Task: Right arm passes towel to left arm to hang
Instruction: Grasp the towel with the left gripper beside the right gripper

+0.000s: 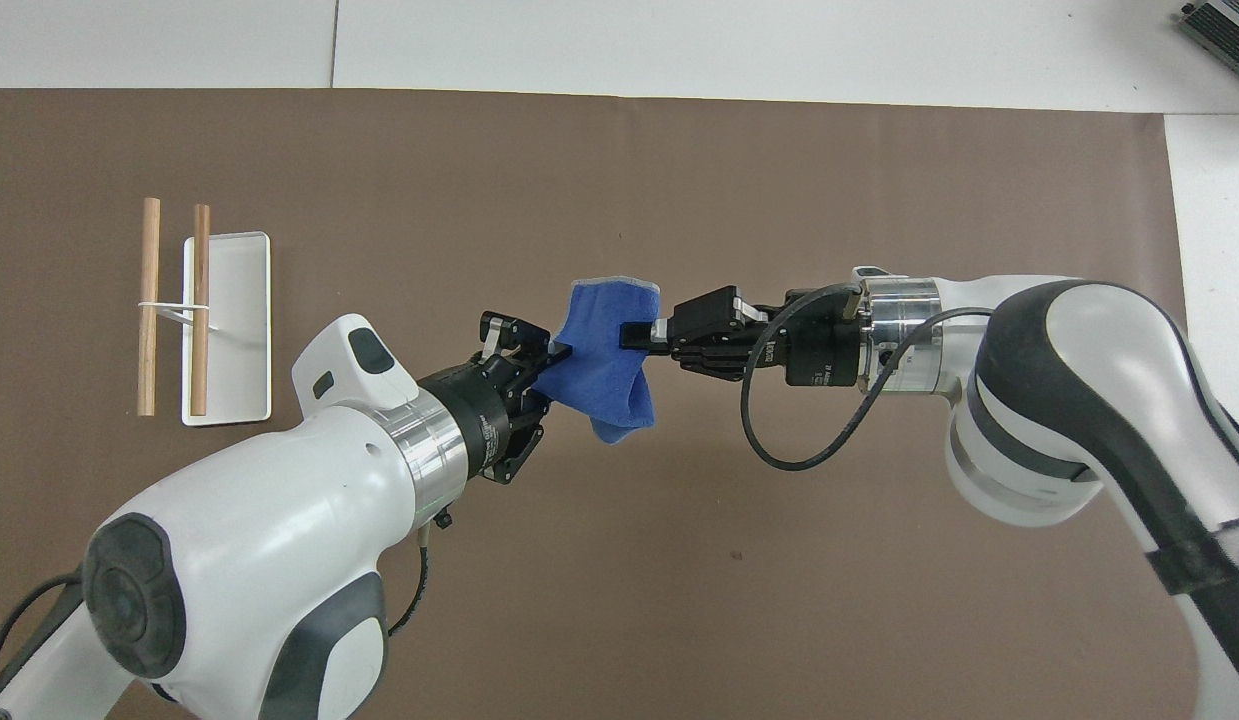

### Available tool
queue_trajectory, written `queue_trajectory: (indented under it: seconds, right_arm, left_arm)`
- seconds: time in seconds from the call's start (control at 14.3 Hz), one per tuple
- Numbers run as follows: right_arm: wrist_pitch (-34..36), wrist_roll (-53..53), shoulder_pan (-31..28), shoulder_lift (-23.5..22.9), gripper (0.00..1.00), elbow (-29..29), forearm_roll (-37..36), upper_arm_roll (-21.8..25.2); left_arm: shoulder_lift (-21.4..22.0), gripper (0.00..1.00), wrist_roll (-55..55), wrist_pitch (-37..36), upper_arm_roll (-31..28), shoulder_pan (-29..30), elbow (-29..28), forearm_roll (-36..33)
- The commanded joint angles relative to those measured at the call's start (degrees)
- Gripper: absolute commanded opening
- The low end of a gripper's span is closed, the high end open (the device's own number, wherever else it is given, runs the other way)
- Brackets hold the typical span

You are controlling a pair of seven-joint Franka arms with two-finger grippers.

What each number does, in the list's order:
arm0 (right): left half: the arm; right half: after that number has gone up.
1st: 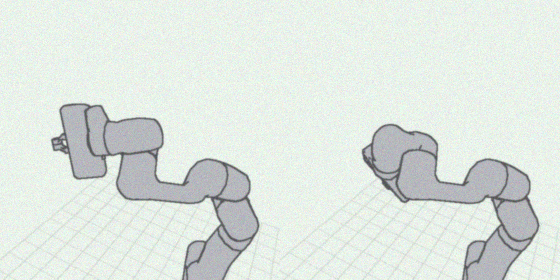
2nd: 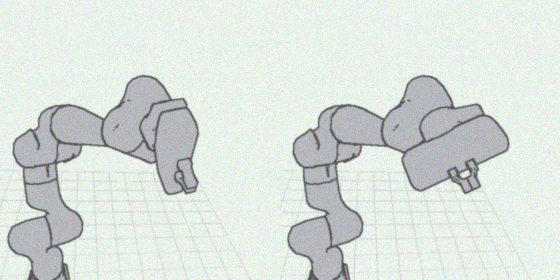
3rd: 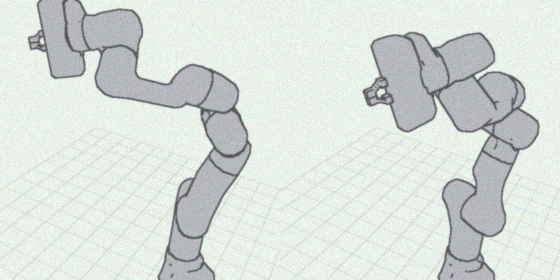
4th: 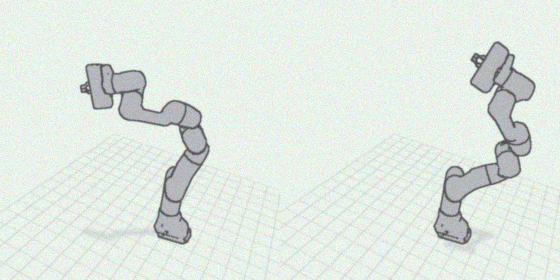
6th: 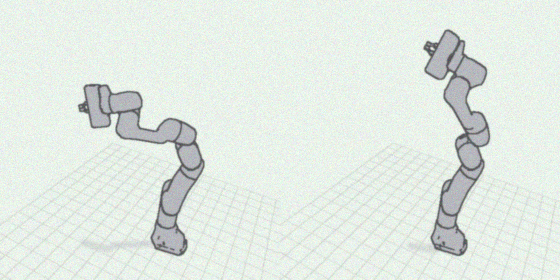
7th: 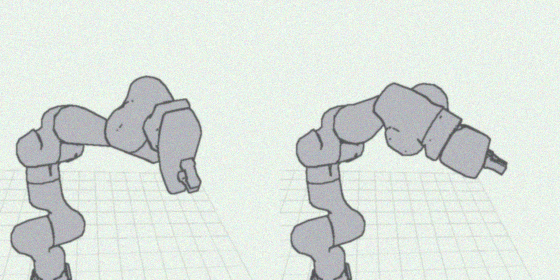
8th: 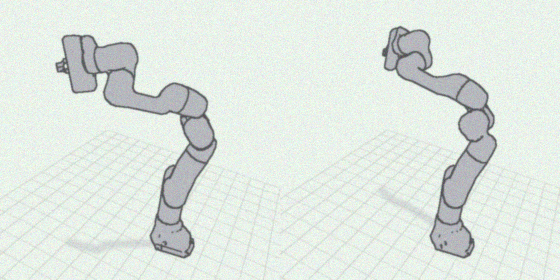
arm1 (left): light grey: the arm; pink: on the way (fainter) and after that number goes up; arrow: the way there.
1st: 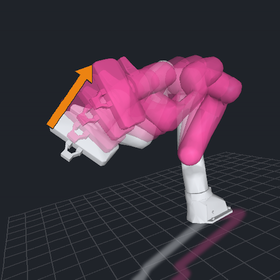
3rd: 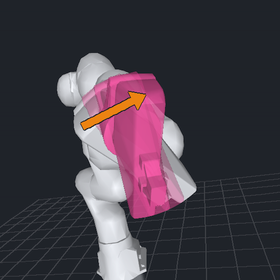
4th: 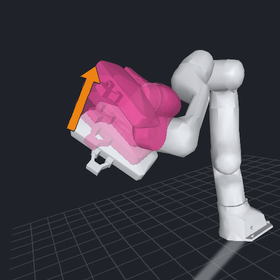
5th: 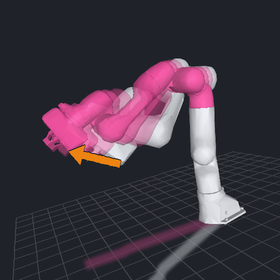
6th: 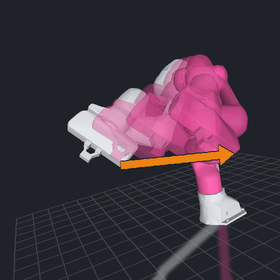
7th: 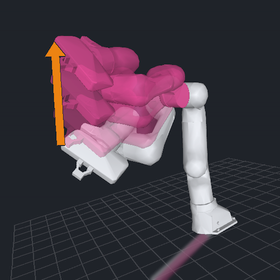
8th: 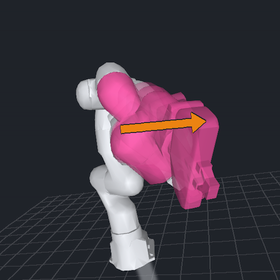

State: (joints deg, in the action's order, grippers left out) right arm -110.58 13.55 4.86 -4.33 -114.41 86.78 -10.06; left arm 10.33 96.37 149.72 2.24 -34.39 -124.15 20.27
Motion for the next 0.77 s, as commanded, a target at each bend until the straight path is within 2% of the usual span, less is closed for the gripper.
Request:
queue_trajectory:
  seconds: [0.0,0.56,0.7]
  right_arm:
    - [-0.08,0.6,-0.64,1.08,0.0,-0.99,1.55,-0.58]
    - [-0.51,-2.48,-0.64,0.99,0.0,-0.82,1.2,-0.58]
    - [-1.12,-2.83,-0.64,1.95,0.99,-0.82,0.5,-0.58]
  left_arm:
    - [-0.04,0.0,0.31,1.72,-0.84,-0.77,-0.57,0.91]
    - [-0.22,0.0,-4.69,1.02,-1.01,1.25,-0.74,0.12]
    - [-0.22,0.0,-5.05,1.01,-1.01,2.74,-0.74,0.12]
